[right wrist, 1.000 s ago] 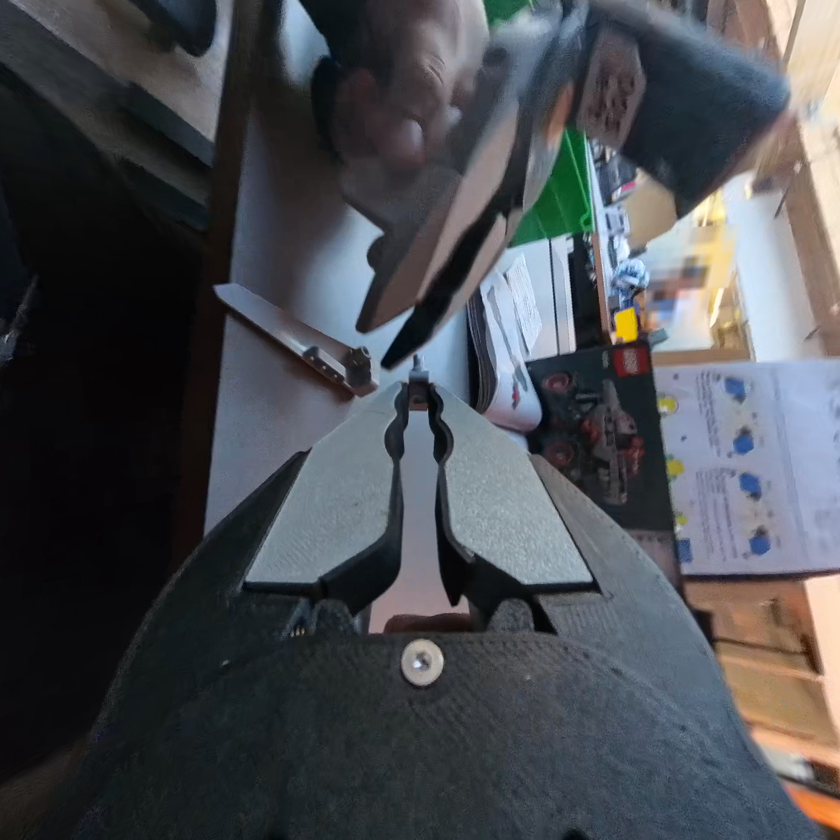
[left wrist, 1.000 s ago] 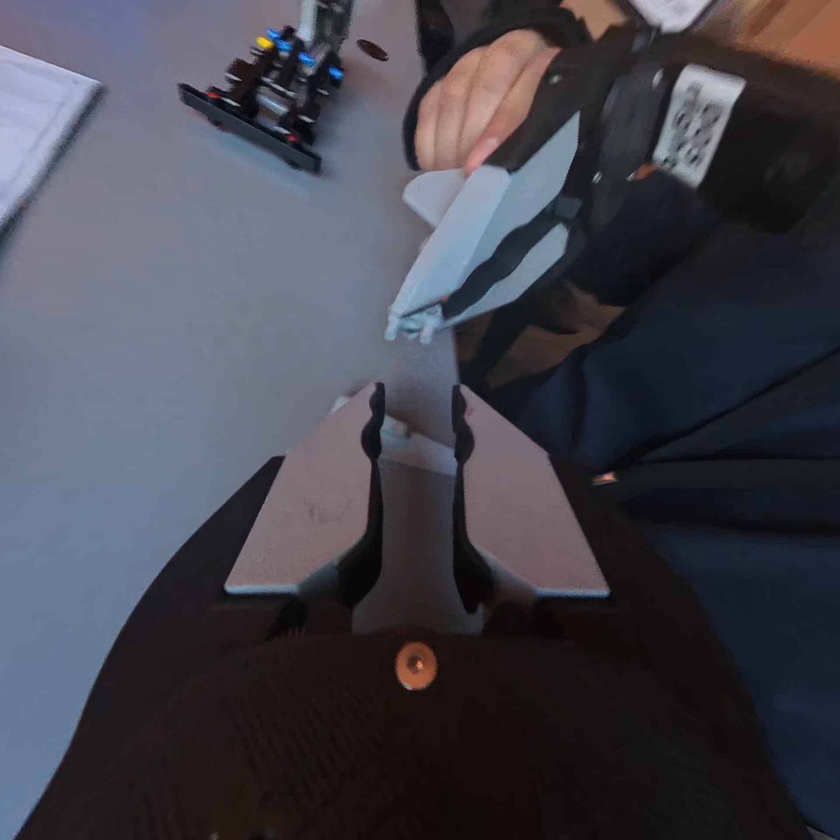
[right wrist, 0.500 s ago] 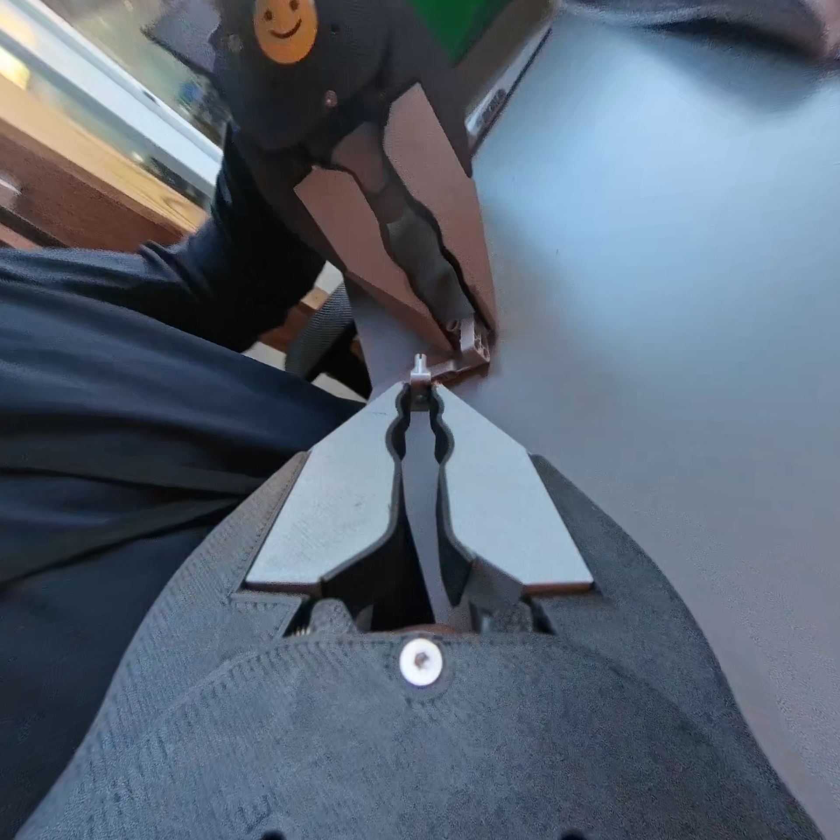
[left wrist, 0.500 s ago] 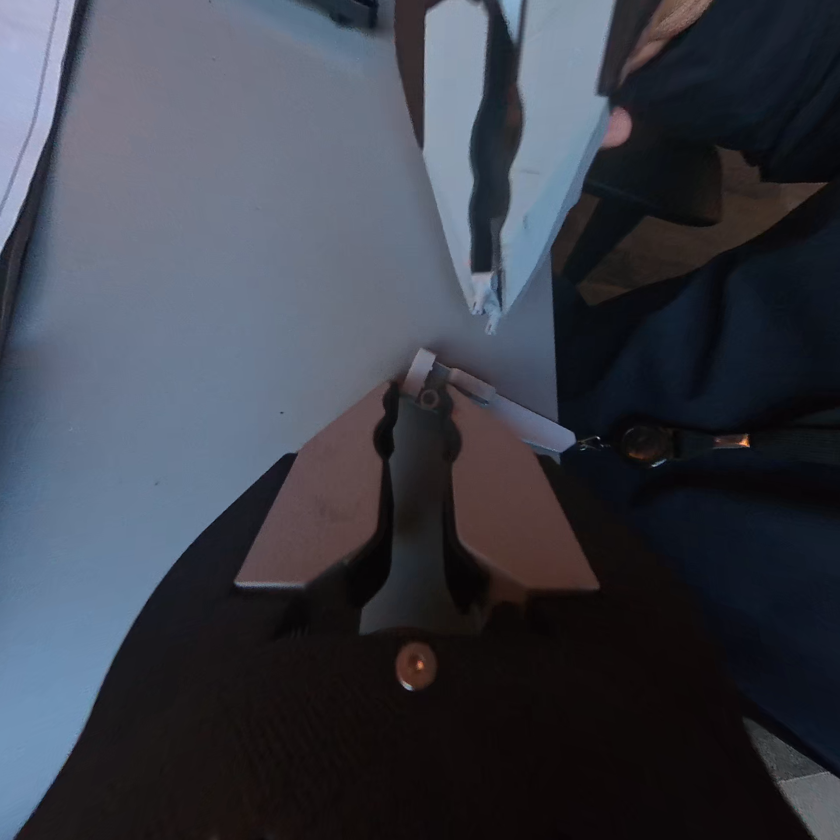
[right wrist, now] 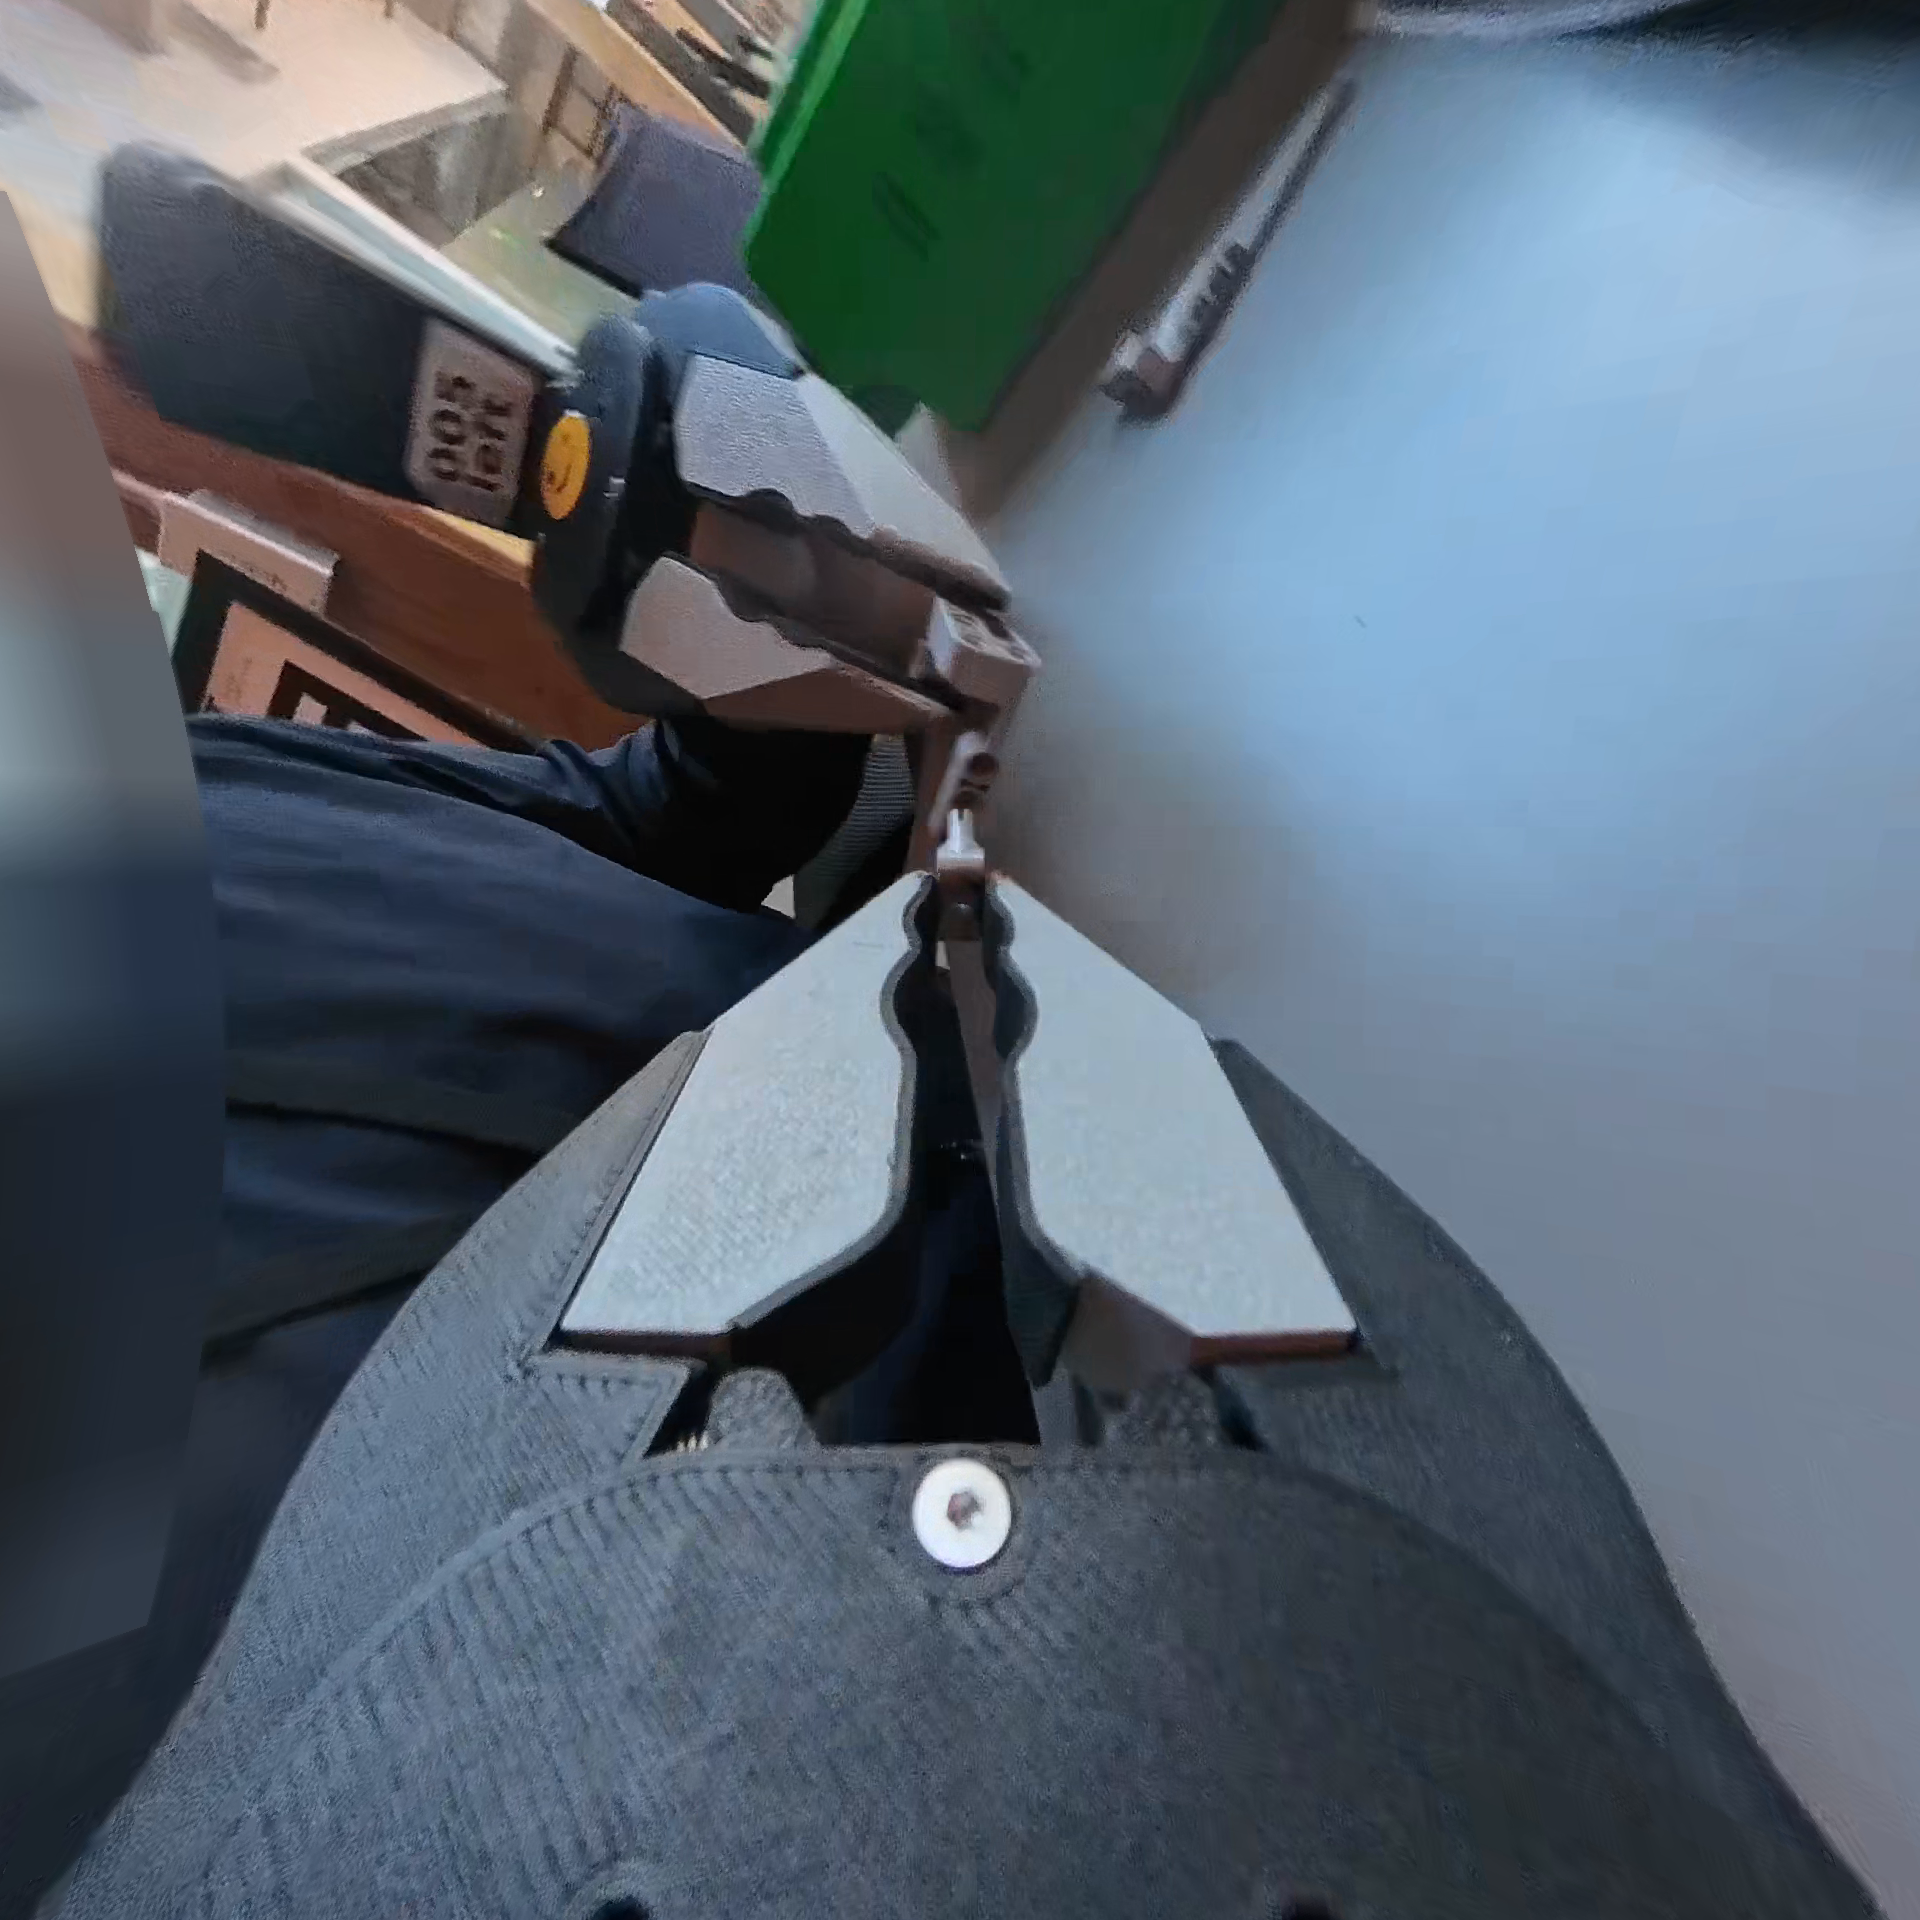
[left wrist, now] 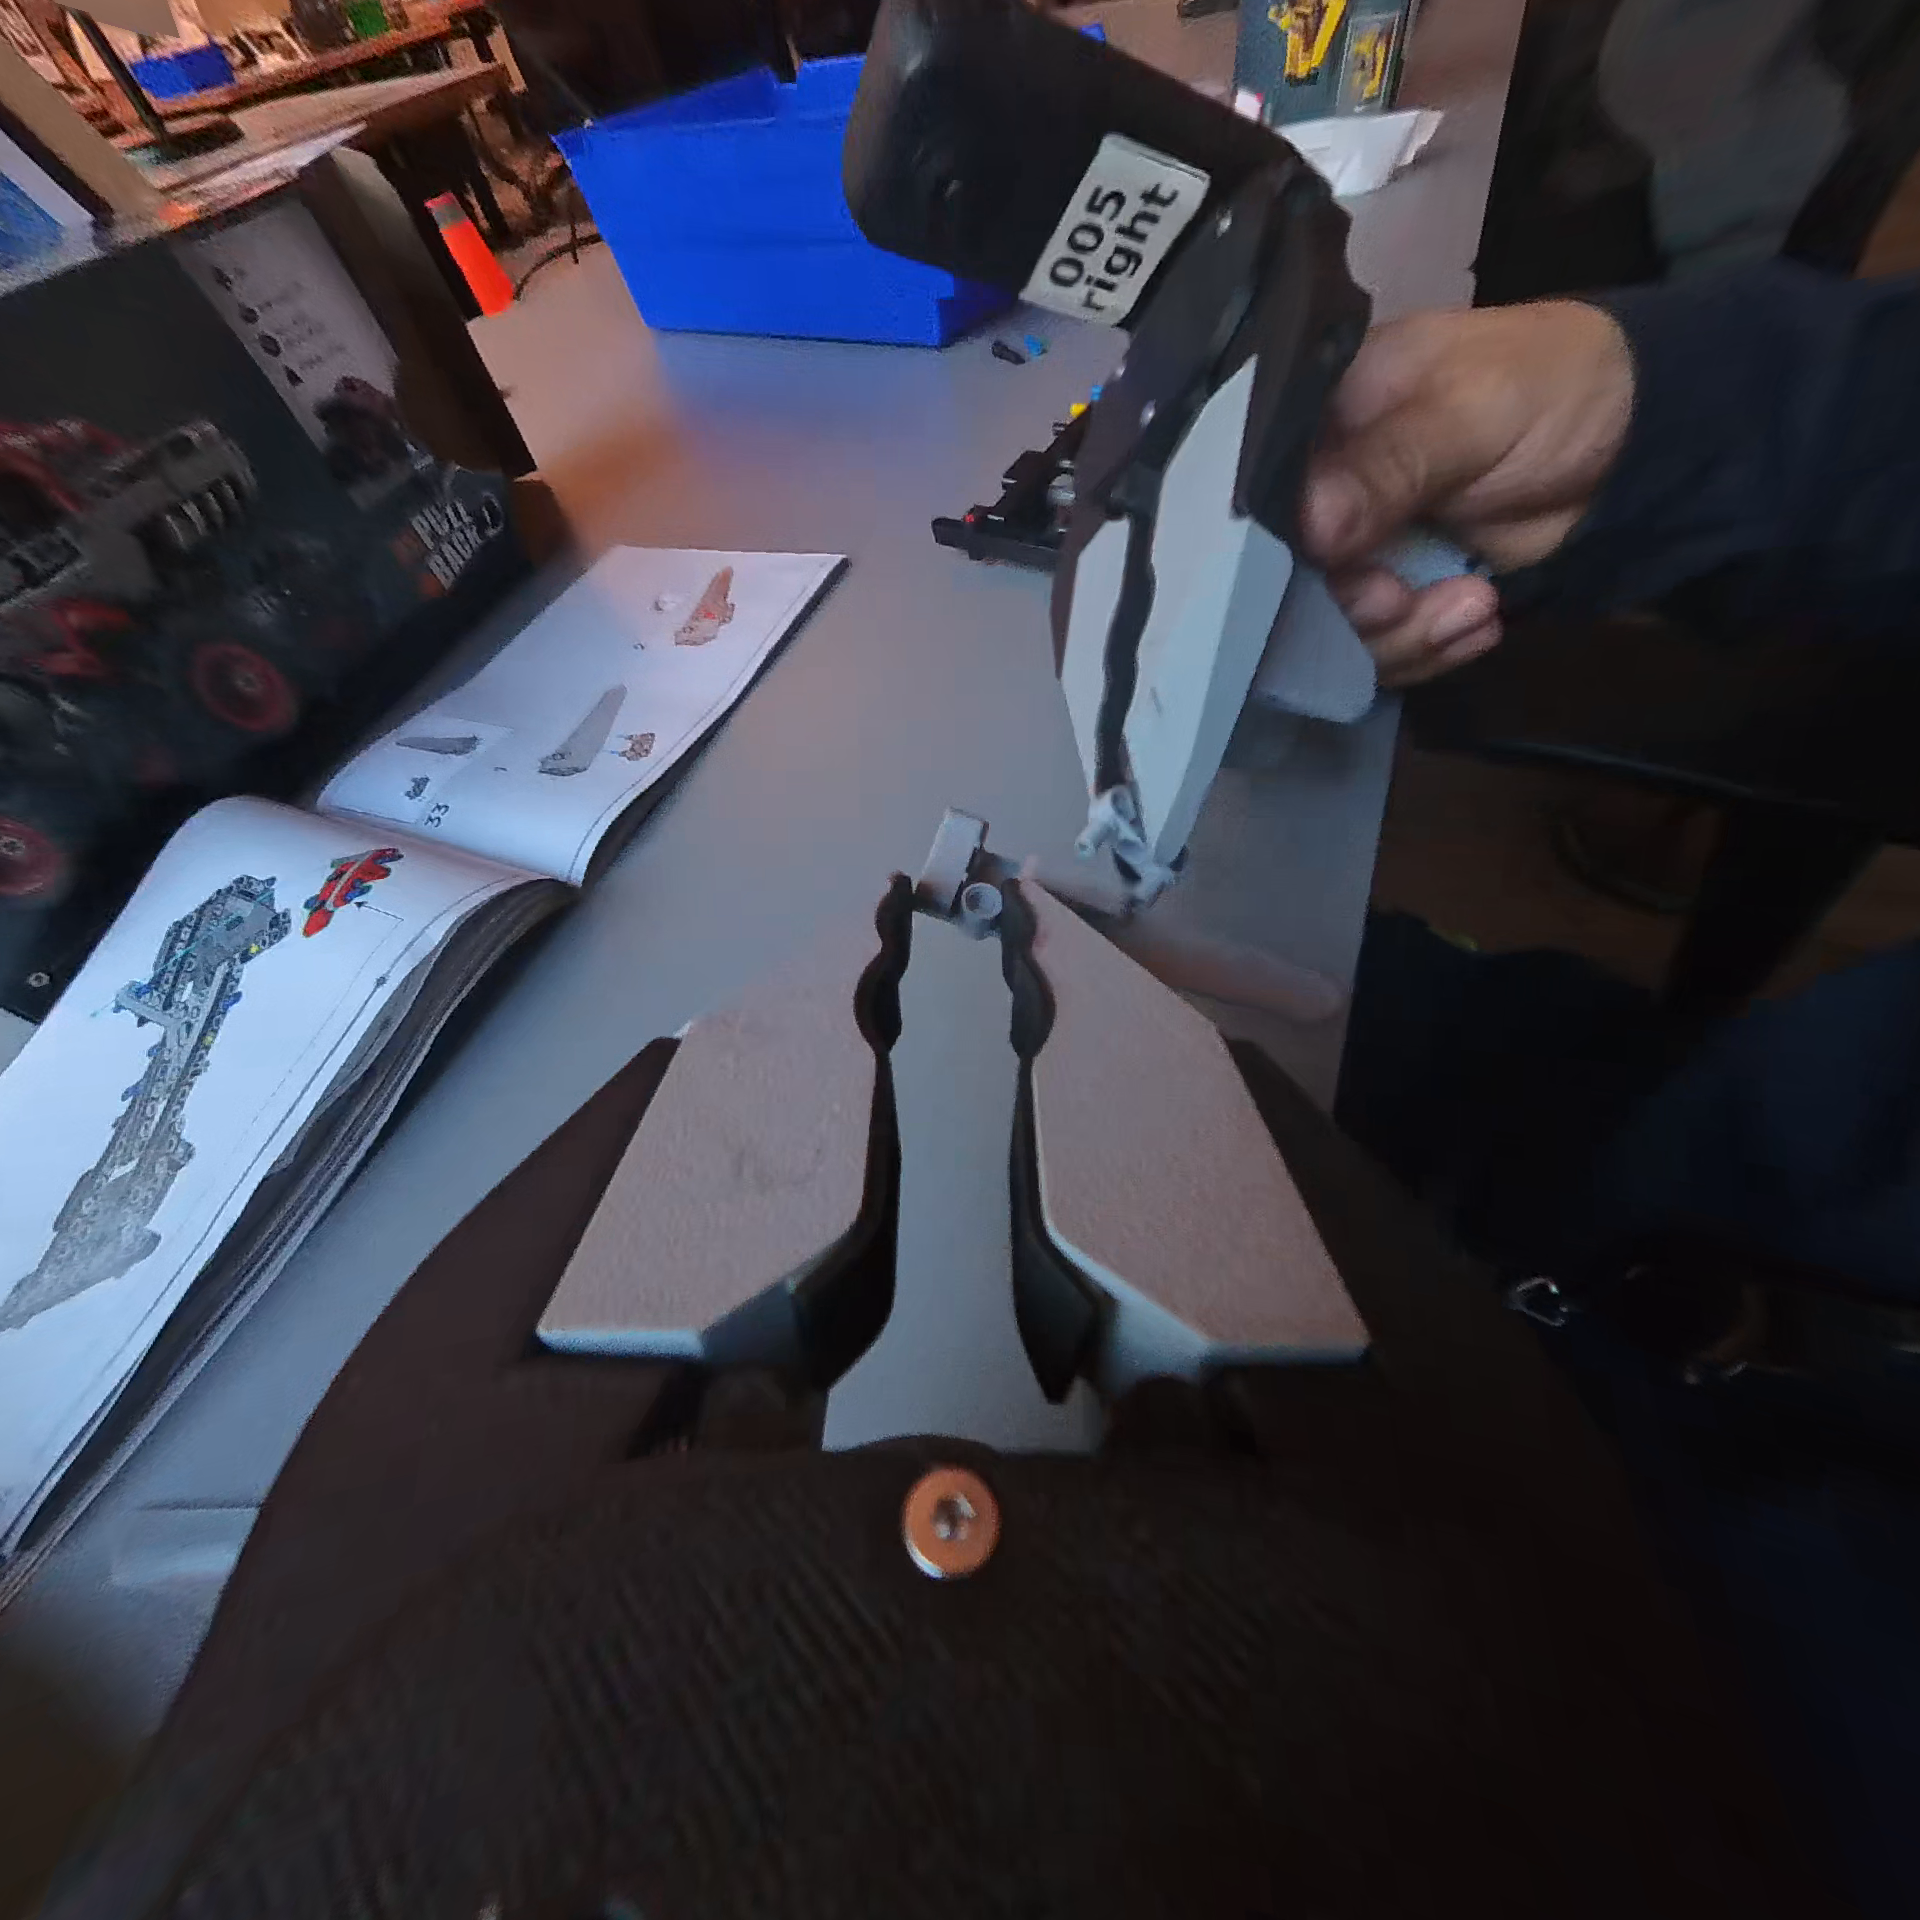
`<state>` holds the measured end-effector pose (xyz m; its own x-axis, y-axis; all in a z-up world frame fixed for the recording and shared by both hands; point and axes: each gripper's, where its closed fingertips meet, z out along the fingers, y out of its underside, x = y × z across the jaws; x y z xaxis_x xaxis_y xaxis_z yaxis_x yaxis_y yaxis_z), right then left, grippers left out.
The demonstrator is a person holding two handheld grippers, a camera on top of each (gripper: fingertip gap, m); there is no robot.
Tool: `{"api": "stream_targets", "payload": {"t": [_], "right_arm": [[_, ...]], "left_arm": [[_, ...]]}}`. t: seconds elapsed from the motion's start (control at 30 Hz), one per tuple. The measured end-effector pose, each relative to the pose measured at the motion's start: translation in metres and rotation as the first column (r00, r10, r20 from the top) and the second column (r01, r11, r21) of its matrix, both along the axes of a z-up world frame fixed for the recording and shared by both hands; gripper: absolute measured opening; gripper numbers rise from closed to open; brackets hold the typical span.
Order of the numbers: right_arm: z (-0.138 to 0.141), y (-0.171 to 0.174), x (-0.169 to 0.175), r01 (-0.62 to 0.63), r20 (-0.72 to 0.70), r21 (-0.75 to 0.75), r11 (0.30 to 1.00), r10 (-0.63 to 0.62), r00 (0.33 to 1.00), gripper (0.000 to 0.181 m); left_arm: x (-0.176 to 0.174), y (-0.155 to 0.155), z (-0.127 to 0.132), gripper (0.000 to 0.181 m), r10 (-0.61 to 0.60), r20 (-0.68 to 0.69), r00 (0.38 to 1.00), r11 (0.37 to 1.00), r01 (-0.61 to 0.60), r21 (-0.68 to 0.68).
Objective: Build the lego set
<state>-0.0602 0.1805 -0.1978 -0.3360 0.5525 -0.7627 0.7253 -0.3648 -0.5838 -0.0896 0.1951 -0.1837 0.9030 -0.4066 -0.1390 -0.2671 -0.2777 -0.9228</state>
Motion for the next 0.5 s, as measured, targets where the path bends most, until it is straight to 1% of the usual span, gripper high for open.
{"api": "stream_targets", "payload": {"t": [0.07,0.13,0.23,0.37,0.43,0.5], "right_arm": [[0.009,-0.002,-0.002,-0.014,-0.044,0.004,1.000,0.014,0.999,0.004],[0.009,0.001,-0.005,-0.003,-0.044,0.002,1.000,0.003,0.999,0.005],[0.012,0.001,-0.006,-0.010,-0.052,-0.057,0.998,0.007,0.999,0.005],[0.014,-0.003,-0.003,-0.056,-0.060,-0.127,0.990,0.049,0.997,0.004],[0.015,-0.001,-0.003,-0.071,-0.053,-0.183,0.981,0.063,0.997,0.004],[0.013,0.000,-0.002,-0.084,-0.022,-0.224,0.971,0.081,0.996,0.004]], "left_arm": [[-0.001,0.000,0.001,0.014,-0.001,0.022,1.000,1.000,0.001,0.001],[-0.002,-0.001,0.005,0.014,-0.006,0.043,0.999,1.000,0.005,0.020],[-0.002,-0.003,0.012,0.014,-0.008,0.050,0.999,0.998,0.004,0.070],[0.001,-0.005,0.016,0.014,0.004,-0.028,1.000,0.991,0.000,0.134],[0.008,-0.005,0.015,0.014,-0.022,-0.093,0.995,0.987,0.037,0.158],[0.009,-0.004,0.012,0.014,-0.025,-0.146,0.989,0.985,0.049,0.166]]}}
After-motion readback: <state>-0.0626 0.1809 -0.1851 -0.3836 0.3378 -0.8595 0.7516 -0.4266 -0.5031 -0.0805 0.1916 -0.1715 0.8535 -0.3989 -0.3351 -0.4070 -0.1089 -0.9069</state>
